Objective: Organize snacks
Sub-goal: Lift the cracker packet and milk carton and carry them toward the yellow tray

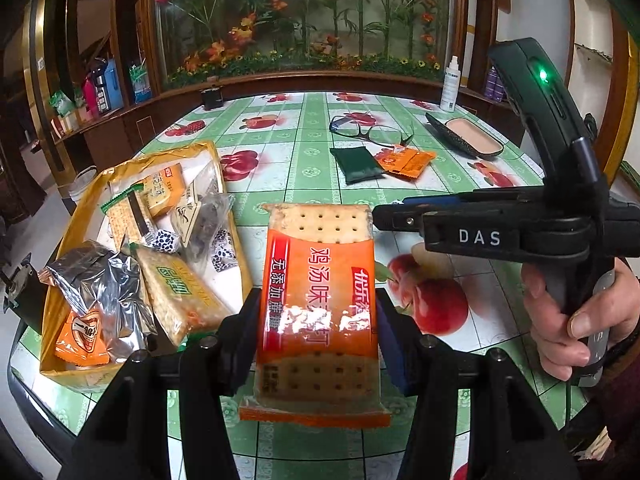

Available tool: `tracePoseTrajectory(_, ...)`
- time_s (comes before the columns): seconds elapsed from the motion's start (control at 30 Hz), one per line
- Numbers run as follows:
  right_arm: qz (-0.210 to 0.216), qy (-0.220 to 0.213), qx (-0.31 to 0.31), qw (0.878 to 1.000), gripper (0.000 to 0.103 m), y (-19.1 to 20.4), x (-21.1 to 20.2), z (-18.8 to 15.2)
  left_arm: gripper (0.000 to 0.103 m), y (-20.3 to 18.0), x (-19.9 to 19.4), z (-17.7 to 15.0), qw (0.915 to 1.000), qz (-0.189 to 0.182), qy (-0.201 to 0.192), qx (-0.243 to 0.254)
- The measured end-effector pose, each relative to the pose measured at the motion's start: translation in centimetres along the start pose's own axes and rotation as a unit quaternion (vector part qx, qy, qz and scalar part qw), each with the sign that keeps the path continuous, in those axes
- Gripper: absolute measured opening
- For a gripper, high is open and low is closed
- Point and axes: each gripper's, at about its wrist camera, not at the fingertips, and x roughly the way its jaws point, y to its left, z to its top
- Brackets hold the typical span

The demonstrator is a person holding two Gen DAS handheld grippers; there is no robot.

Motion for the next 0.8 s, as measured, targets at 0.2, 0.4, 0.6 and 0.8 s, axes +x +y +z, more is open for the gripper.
tracePoseTrajectory(0.2, 0.002, -0.002, 0.004, 1.000, 0.036, -0.13, -0.10, 0.00, 0.053, -0.06, 0.02, 0.00, 1.0000, 0.004, 0.000, 0.004)
tracePoseTrajectory(0.4, 0.005, -0.001, 0.005, 1.000, 0.036, -0.25, -0.13, 0.04, 0.053, -0.22, 0.07, -0.06, 1.0000, 0.003, 0.002, 0.006)
tracePoseTrajectory(0.6, 0.006, -0.003, 0.005, 1.000, 0.036, -0.28, -0.23, 0.10, 0.053, -0.30, 0.05, -0.06, 1.0000, 0.003, 0.002, 0.006)
tracePoseTrajectory(0.8, 0.006, -0.003, 0.005, 1.000, 0.036, -0.25, -0.27, 0.12, 0.053, -0.32, 0.06, -0.07, 1.0000, 0.004, 0.002, 0.006)
